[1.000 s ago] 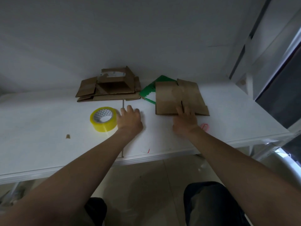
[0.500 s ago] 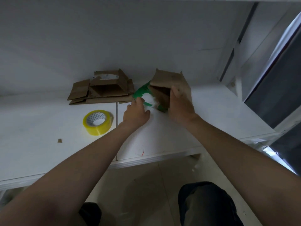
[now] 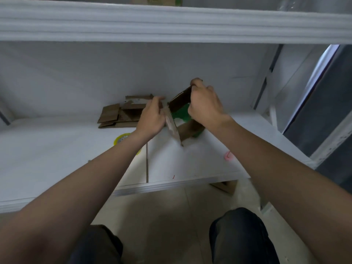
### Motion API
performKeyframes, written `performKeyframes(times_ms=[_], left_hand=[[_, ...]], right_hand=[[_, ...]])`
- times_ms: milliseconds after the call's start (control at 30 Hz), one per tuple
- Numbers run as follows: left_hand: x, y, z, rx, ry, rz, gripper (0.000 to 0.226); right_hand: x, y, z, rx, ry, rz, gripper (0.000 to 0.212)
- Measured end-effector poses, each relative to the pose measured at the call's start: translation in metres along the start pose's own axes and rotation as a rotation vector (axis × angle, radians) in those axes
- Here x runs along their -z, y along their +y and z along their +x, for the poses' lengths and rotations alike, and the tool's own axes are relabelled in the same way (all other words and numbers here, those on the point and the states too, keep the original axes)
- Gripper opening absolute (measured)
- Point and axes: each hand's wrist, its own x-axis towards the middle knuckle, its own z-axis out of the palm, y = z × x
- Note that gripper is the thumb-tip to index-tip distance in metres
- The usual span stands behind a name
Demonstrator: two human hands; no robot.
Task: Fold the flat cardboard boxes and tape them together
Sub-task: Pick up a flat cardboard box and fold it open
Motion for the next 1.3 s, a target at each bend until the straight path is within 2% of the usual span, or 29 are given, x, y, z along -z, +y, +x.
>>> performKeyframes(times_ms=[200,367,567,700,767,867,967,1133,1300], left_hand=[[0.047,0.024,-0.012,0.014,0.107,-0.069,0.043],[0.065,0.019,-0.026,0.11,0.014,-0.234,0.043],[0.065,0.001,-0.036,0.337,-0.129,-0.423,0.044],[0.055,-0.006,-0.032,0.343,-0.132,-0.545,0.032],[0.05,-0.004,-0.028,0.335,-0.125,-0.573,0.036],[0.046,0.002,-0.017,0.323,-0.134,-0.601,0.041],[0.042,0.005,-0.004,0.303,-0.125,-0.567,0.024],[0.028,0.006,0.006,0.323,-0.158,-0.448,0.027],[0.022,-0.005,0.009,0.438,-0.195,-0.423,0.028]], right_hand=[[0.029,-0.029,0.0,-0.032,0.025,0.058,0.033],[0.039,-0.045,-0.006,-0.117,0.009,0.091,0.025],[0.016,-0.044,-0.003,-0.22,-0.156,0.231,0.009],[0.008,-0.039,0.004,-0.268,-0.144,0.305,0.016],[0.008,-0.035,0.008,-0.293,-0.133,0.34,0.02],[0.011,-0.026,0.016,-0.305,-0.129,0.346,0.011],[0.015,-0.015,0.021,-0.368,-0.151,0.443,0.021],[-0.001,-0.001,0.024,-0.508,-0.272,0.685,0.038],[-0.031,0.006,0.02,-0.416,-0.21,0.692,0.054]])
